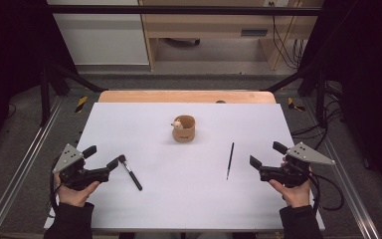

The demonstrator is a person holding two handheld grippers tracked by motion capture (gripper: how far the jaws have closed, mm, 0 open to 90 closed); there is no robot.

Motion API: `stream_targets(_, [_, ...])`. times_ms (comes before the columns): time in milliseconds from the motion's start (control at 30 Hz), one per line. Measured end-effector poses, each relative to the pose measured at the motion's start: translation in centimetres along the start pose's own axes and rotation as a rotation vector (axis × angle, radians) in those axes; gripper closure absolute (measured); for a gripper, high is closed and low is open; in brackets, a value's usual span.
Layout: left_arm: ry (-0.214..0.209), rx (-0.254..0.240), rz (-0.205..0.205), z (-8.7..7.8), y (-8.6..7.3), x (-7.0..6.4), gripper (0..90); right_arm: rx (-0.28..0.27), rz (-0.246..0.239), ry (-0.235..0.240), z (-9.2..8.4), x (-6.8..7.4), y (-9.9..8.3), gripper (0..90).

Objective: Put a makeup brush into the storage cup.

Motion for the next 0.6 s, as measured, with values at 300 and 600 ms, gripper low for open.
stream_targets(300, [0.015,0.024,-0.009,0.4,-0.5,-0.3,9.3,0.01,-0.002,0.003,0.1,0.3,0.0,4.0])
stream_targets(600, [0.038,0.066,-0.014,1.2,-1.2,-0.8,9.4,0.016,-0.012,0.017,0.3,1.1,0.2,4.0])
Point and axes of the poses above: each handheld gripper's, and its own axes: z roughly forward along the jaws, y roughly out of its top, x roughly to its left, the point moved 3 cm from there along z, roughly forward along the jaws
